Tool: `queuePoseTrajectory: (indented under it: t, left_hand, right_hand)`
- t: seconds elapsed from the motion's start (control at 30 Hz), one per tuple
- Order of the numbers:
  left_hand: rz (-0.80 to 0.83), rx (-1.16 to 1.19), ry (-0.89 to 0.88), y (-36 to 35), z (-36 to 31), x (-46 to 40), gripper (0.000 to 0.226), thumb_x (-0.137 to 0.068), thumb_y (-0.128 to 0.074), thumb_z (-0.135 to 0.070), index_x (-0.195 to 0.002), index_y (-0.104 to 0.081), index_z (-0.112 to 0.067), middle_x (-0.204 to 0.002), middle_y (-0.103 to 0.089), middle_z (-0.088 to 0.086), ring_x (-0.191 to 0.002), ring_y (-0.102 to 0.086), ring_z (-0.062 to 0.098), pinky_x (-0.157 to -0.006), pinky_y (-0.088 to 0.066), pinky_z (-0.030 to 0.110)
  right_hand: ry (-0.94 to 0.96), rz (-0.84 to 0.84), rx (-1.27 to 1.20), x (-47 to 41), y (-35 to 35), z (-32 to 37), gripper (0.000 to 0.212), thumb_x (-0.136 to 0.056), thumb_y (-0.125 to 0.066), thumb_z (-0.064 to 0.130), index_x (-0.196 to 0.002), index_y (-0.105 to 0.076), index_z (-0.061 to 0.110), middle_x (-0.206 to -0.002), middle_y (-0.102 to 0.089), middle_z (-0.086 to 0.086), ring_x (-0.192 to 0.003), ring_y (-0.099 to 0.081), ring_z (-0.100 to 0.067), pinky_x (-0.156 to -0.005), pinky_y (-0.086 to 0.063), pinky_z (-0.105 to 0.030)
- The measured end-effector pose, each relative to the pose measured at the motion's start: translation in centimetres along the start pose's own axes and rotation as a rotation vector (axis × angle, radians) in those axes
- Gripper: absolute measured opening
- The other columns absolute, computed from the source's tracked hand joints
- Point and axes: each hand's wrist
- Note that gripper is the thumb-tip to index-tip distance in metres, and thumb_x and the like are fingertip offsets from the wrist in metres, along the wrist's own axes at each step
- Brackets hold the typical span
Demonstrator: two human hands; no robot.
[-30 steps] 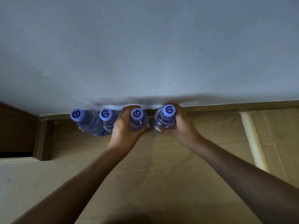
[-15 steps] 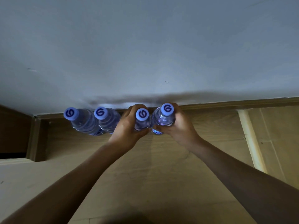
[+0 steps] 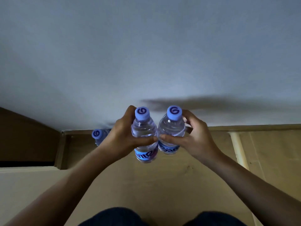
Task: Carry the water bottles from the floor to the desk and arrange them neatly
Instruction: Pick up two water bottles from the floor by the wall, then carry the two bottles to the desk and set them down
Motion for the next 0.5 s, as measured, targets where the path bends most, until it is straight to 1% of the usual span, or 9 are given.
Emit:
queuePoseTrajectory:
  t: [0.07,0.13,0.2,0.23,0.3,0.37,0.4,0.43,0.5]
  left_hand:
    - [-0.015,0.022,-0.018,2.1,-3.9,0.7,0.053,-0.061,-0.085,-0.038,-0.095,-0.047,-0.024,-0.085,-0.062,-0.014,-0.073,-0.06,0.001,-0.063,-0.053,0.019]
    - [-0.041,0.045,-0.012,4.3,-8.5,1.9,0.05,-0.062,-0.087,-0.031,-0.094,-0.049,-0.027,-0.084,-0.063,-0.014,-0.074,-0.06,0.001,-0.066,-0.054,0.021]
    - [-0.058,0.042,-0.025,6.7,-13.6,3.3,0.051,-0.065,-0.09,-0.026,-0.096,-0.05,-0.033,-0.087,-0.064,-0.017,-0.078,-0.063,0.0,-0.069,-0.052,0.016]
    - [-0.069,0.037,-0.032,8.0,-16.2,4.1,0.05,-0.066,-0.089,-0.026,-0.098,-0.051,-0.034,-0.089,-0.065,-0.018,-0.081,-0.065,0.001,-0.07,-0.052,0.015]
    - [-0.092,0.039,-0.026,10.7,-21.6,5.8,0.051,-0.066,-0.088,-0.029,-0.103,-0.053,-0.033,-0.092,-0.066,-0.018,-0.086,-0.067,0.005,-0.073,-0.054,0.017]
    - [-0.128,0.06,-0.025,13.6,-27.6,7.7,0.053,-0.064,-0.088,-0.036,-0.105,-0.055,-0.031,-0.093,-0.068,-0.017,-0.088,-0.068,0.007,-0.075,-0.056,0.02]
    - [-0.146,0.064,-0.028,15.1,-30.4,8.7,0.054,-0.064,-0.088,-0.039,-0.106,-0.055,-0.03,-0.094,-0.068,-0.015,-0.087,-0.068,0.007,-0.074,-0.056,0.02]
    - [-0.162,0.062,-0.025,16.5,-33.2,9.6,0.054,-0.064,-0.087,-0.038,-0.107,-0.055,-0.028,-0.093,-0.068,-0.014,-0.084,-0.068,0.007,-0.069,-0.056,0.019]
    - [-0.189,0.078,0.013,19.4,-38.6,11.9,0.05,-0.068,-0.088,-0.029,-0.106,-0.056,-0.028,-0.089,-0.068,-0.013,-0.071,-0.066,0.003,-0.051,-0.051,0.016]
  right_hand:
    - [0.015,-0.008,-0.027,0.6,0.6,4.1,0.055,-0.062,-0.09,0.027,-0.111,-0.064,0.028,-0.1,-0.073,0.019,-0.09,-0.07,0.001,-0.073,-0.05,-0.011]
    - [0.015,0.004,-0.042,1.4,1.6,8.9,0.054,-0.065,-0.089,0.025,-0.113,-0.065,0.024,-0.1,-0.074,0.016,-0.091,-0.07,-0.001,-0.074,-0.05,-0.011]
    - [0.016,0.032,-0.055,2.3,2.8,14.5,0.051,-0.067,-0.088,0.026,-0.113,-0.065,0.025,-0.102,-0.074,0.015,-0.093,-0.071,-0.003,-0.076,-0.052,-0.013]
    - [0.027,0.041,-0.053,2.8,3.4,17.4,0.05,-0.067,-0.087,0.028,-0.112,-0.066,0.026,-0.102,-0.074,0.014,-0.094,-0.071,-0.004,-0.077,-0.053,-0.015]
    - [0.045,0.064,-0.039,3.6,4.5,23.5,0.049,-0.067,-0.086,0.032,-0.112,-0.066,0.029,-0.103,-0.074,0.013,-0.096,-0.071,-0.007,-0.08,-0.056,-0.02]
    - [0.055,0.086,-0.044,4.4,5.4,30.2,0.048,-0.07,-0.088,0.034,-0.111,-0.065,0.032,-0.103,-0.074,0.015,-0.097,-0.071,-0.007,-0.079,-0.056,-0.02]
    - [0.065,0.098,-0.048,4.8,5.9,33.5,0.047,-0.07,-0.088,0.035,-0.111,-0.065,0.033,-0.103,-0.074,0.016,-0.096,-0.071,-0.006,-0.077,-0.056,-0.018]
    - [0.076,0.117,-0.05,5.1,6.4,36.8,0.046,-0.07,-0.086,0.036,-0.111,-0.065,0.034,-0.103,-0.074,0.017,-0.095,-0.071,-0.005,-0.075,-0.055,-0.016]
    - [0.072,0.169,-0.064,6.0,7.2,43.2,0.046,-0.07,-0.085,0.036,-0.111,-0.065,0.033,-0.103,-0.074,0.016,-0.094,-0.071,-0.004,-0.073,-0.054,-0.015]
Point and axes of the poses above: each hand's wrist, its own x-axis away from the middle knuckle, its own y-axis out of the back of the hand, z = x × y
